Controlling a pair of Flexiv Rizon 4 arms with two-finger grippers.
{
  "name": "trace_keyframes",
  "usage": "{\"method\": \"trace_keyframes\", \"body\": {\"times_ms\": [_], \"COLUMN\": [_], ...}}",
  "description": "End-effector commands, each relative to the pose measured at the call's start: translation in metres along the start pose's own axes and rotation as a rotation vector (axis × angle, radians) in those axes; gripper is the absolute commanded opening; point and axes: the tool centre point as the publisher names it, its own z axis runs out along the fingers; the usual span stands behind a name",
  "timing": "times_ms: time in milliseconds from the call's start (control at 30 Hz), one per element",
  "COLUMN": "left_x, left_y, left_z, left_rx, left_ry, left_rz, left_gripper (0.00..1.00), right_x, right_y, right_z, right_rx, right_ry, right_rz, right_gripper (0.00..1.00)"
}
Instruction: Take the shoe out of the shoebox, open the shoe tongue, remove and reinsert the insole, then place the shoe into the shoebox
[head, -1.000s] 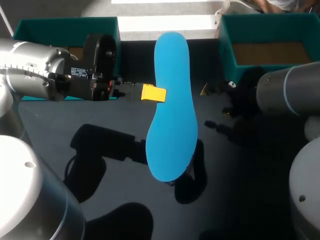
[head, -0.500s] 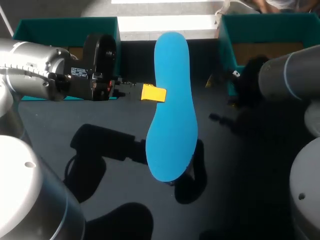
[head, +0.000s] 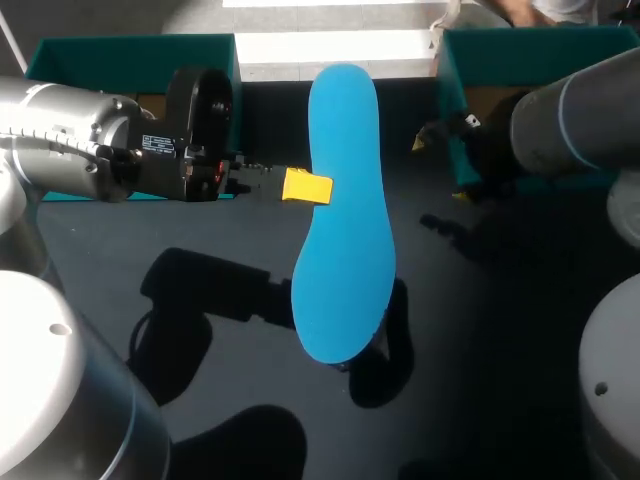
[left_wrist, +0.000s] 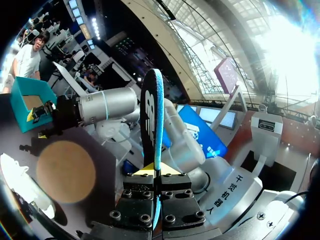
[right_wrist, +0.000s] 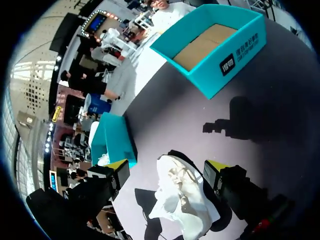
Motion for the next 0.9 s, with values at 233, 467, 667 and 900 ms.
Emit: {"method": "trace_keyframes", "body": {"times_ms": [233,467,667,900], "left_x": [0.001,0.001,0.001,0.001], "left_y": [0.002,0.002,0.002,0.002], "left_z": [0.001,0.001,0.001,0.001], "left_rx": [0.002,0.002,0.002,0.002], "left_ry": [-0.003,-0.003,-0.003,-0.003], "left_rz": [0.0,0.0,0.0,0.0], "left_gripper": [0.0,0.0,0.0,0.0], "right_x": [-0.005,0.0,0.006,0.015], "right_y": [0.0,0.001,-0.002,-0.013], "right_z": [0.0,-0.006,-0.017,-0.034], "right_rx": [0.506,0.614,0.681,0.627], "right_ry": [0.025,0.11,0.208,0.312], "right_rz": [0.123,0.158,0.141,-0.05], "right_gripper": [1.0,1.0,1.0,1.0]}}
